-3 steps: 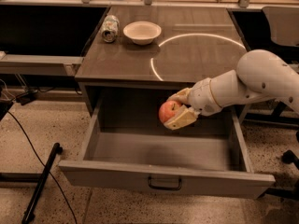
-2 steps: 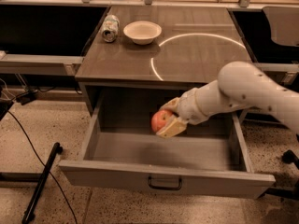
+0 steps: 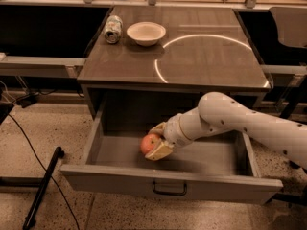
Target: Place apple into top drawer
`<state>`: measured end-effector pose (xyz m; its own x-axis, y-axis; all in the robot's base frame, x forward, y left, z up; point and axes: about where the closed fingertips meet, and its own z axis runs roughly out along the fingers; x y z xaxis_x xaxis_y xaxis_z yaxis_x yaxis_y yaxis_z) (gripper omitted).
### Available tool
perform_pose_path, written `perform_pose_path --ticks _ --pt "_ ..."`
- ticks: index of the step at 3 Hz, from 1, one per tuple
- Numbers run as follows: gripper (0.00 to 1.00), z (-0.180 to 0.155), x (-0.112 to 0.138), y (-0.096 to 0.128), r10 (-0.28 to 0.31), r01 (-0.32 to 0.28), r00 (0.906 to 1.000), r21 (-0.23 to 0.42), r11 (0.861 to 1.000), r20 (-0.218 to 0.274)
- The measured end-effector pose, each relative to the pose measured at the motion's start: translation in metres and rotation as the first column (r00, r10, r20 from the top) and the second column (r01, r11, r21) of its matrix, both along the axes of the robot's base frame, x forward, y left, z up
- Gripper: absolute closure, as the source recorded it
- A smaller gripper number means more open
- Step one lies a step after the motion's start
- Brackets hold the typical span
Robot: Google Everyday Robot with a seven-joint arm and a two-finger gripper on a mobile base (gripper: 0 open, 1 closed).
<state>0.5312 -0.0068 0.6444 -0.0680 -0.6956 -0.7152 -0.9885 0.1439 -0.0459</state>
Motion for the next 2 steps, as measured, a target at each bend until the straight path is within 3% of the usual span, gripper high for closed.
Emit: perform_pose_path --ticks 1,2 --pt "0.84 -0.0215 -0.0017 0.0088 -0.003 0.004 0.9995 0.048 0.999 -0.030" --pt "0.60 -0.0231 -0.0020 0.0092 -0.002 0.004 0.9994 0.049 0.999 -0.033"
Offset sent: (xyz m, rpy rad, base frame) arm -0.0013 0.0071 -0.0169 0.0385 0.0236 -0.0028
